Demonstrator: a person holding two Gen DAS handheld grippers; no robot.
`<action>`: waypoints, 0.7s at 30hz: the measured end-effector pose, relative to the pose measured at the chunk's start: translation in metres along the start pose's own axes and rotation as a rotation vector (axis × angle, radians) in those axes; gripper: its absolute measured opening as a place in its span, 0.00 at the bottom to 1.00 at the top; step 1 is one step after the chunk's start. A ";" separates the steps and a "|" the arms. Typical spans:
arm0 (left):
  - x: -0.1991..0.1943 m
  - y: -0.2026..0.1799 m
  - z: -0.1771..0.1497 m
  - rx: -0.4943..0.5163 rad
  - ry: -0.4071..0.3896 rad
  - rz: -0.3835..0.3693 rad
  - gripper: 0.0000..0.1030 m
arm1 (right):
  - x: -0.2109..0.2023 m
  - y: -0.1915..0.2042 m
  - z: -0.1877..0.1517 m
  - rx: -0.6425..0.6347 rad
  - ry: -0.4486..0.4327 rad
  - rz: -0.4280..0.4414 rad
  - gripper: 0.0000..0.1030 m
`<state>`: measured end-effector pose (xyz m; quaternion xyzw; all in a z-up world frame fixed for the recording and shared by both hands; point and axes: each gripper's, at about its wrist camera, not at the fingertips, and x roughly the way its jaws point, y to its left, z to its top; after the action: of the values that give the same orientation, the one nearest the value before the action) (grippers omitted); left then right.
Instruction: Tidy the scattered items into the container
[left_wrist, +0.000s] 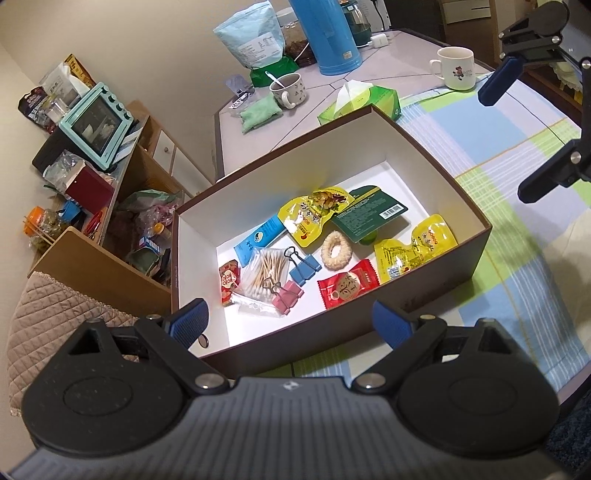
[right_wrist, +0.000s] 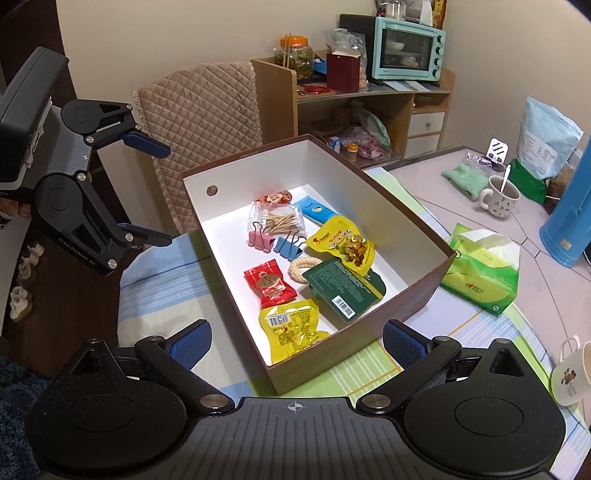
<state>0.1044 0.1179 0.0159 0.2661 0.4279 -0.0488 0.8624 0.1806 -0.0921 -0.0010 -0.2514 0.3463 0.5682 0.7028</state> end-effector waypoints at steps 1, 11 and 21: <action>-0.001 -0.002 0.000 -0.002 0.001 0.006 0.91 | -0.001 0.000 -0.001 -0.003 -0.002 0.002 0.98; -0.012 -0.017 0.002 -0.053 0.010 0.047 0.91 | -0.012 -0.005 -0.010 -0.012 -0.024 0.030 0.98; -0.020 -0.035 0.004 -0.141 0.017 0.064 0.91 | -0.018 -0.010 -0.022 -0.021 -0.029 0.059 0.98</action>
<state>0.0840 0.0834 0.0183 0.2186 0.4290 0.0112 0.8764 0.1839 -0.1220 -0.0014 -0.2401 0.3377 0.5959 0.6879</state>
